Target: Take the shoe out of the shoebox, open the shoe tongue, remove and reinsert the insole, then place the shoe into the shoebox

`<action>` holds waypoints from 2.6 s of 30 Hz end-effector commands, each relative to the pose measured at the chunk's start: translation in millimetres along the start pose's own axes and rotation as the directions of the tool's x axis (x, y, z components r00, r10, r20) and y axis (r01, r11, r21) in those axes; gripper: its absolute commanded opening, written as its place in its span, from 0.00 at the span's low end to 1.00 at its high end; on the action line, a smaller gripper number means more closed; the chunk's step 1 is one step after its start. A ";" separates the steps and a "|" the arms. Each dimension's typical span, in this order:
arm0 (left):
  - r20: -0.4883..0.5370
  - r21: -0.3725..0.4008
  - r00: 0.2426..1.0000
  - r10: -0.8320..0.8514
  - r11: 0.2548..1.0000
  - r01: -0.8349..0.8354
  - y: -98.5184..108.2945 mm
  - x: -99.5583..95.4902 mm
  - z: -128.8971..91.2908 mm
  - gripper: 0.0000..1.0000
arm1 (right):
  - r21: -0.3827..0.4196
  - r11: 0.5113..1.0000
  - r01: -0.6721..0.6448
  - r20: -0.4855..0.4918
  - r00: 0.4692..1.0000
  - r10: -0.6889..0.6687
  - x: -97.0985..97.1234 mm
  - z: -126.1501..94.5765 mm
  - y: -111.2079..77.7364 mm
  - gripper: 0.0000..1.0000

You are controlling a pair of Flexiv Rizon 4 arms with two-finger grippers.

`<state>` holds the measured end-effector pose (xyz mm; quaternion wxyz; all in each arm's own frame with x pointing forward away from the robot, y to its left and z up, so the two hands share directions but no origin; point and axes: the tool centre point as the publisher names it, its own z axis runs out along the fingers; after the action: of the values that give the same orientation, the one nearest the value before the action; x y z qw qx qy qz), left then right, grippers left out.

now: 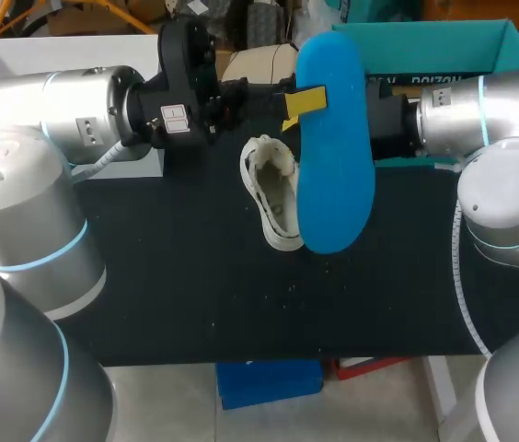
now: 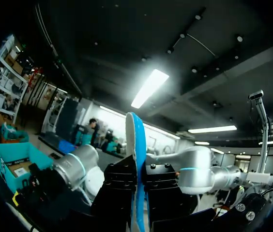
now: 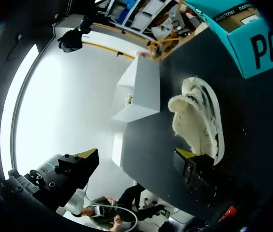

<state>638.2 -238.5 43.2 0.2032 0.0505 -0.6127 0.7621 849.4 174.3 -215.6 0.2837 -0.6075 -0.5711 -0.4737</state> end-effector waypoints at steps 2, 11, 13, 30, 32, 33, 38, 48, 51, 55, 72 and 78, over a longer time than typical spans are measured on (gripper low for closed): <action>0.004 0.001 1.000 0.001 1.000 -0.001 1.1 0.6 0.9 0.00 | -0.030 0.999 0.018 -0.098 0.995 -0.021 -5.4 7.2 0.7 1.00; 0.004 0.001 1.000 0.001 1.000 -0.001 1.1 0.6 0.9 0.00 | -0.038 0.998 0.058 -0.149 0.987 -0.063 -5.4 8.7 6.1 1.00; 0.004 0.001 1.000 0.001 1.000 -0.001 1.1 0.6 0.9 0.00 | -0.036 0.997 0.067 -0.160 0.984 -0.072 -5.1 8.6 8.0 1.00; -0.131 -0.373 0.676 0.725 0.596 -0.711 -8.9 -1.6 4.4 0.00 | -0.028 0.997 0.079 -0.163 0.983 -0.082 -6.7 8.5 11.5 1.00; -0.173 -0.390 0.574 0.801 0.479 -0.786 -3.8 -1.5 3.6 0.00 | -0.028 0.997 0.079 -0.163 0.983 -0.082 -6.7 8.5 11.5 1.00; -0.189 -0.396 0.514 0.837 0.414 -0.820 -0.6 -1.3 3.1 0.00 | -0.028 0.997 0.079 -0.163 0.983 -0.082 -6.7 8.5 11.5 1.00; -0.240 -0.429 0.404 0.883 0.277 -0.860 14.5 -2.2 1.8 0.00 | -0.028 0.997 0.079 -0.163 0.983 -0.082 -6.7 8.5 11.5 1.00; -0.240 -0.429 0.404 0.883 0.277 -0.860 14.5 -2.2 1.8 0.00 | -0.028 0.997 0.079 -0.163 0.983 -0.082 -6.7 8.5 11.5 1.00; -0.240 -0.429 0.404 0.883 0.277 -0.860 14.5 -2.2 1.8 0.00 | -0.028 0.997 0.079 -0.163 0.983 -0.082 -6.7 8.5 11.5 1.00; -0.240 -0.429 0.404 0.883 0.277 -0.860 14.5 -2.2 1.8 0.00 | -0.028 0.997 0.079 -0.163 0.983 -0.082 -6.7 8.5 11.5 1.00; -0.242 -0.251 -0.067 0.968 -0.129 -0.959 109.1 22.5 -50.3 0.00 | -0.028 0.997 0.079 -0.163 0.983 -0.082 -6.7 8.5 11.5 1.00; -0.244 -0.229 -0.089 0.966 -0.147 -0.962 139.9 19.1 -61.0 0.00 | -0.028 0.997 0.079 -0.163 0.983 -0.082 -6.7 8.5 11.5 1.00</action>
<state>601.1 -219.0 -34.1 -0.3745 -0.4788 -0.6022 0.5176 863.5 175.3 -221.3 0.3047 -0.5454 -0.5660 -0.5378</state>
